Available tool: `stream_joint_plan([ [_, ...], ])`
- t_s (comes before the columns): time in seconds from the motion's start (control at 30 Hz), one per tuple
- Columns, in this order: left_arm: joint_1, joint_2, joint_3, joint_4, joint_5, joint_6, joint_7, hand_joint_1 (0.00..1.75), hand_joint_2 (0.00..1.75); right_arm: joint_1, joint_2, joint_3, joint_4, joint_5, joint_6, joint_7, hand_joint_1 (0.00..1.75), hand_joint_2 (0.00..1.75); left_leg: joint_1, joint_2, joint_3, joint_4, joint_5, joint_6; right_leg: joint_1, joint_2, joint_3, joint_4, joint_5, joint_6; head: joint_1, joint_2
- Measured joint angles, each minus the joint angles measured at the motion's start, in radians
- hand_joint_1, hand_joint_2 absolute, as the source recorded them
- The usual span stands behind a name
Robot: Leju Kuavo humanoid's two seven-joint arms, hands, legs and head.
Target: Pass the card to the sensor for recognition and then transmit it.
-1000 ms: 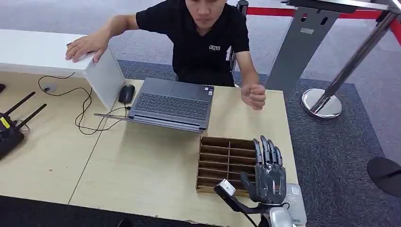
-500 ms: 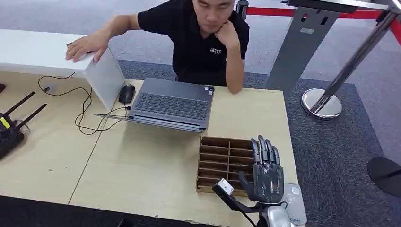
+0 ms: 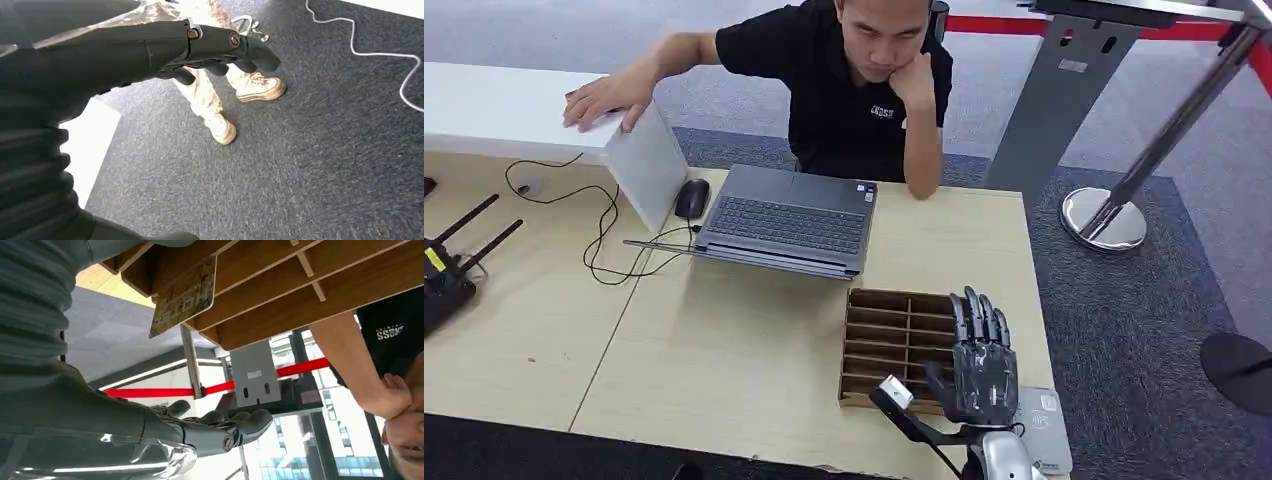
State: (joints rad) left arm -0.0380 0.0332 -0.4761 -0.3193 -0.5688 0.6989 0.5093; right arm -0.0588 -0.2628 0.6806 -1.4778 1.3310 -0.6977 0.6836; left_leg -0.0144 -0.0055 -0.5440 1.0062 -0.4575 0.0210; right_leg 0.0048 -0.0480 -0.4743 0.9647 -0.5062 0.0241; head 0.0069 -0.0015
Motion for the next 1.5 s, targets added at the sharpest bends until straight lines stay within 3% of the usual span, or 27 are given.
stream_joint_plan([
  [0.73, 0.001, 0.000, 0.000, 0.000, 0.000, 0.000, 0.019, 0.00, 1.75, 0.075, -0.006, -0.158, -0.026, 0.095, -0.001, 0.015, 0.00, 1.75, 0.000, 0.000, 0.000, 0.000, 0.000, 0.000, 0.000, 0.000, 0.000, 0.000, 0.000, 0.000, 0.000, 0.000],
  [1.5, 0.001, 0.000, 0.000, 0.000, -0.007, 0.000, 0.021, 0.00, 1.75, 0.080, -0.006, -0.179, -0.059, 0.065, -0.001, 0.015, 0.00, 1.75, 0.000, 0.000, 0.000, 0.000, 0.000, 0.000, 0.000, 0.000, 0.001, 0.000, 0.001, 0.000, 0.000, 0.000],
])
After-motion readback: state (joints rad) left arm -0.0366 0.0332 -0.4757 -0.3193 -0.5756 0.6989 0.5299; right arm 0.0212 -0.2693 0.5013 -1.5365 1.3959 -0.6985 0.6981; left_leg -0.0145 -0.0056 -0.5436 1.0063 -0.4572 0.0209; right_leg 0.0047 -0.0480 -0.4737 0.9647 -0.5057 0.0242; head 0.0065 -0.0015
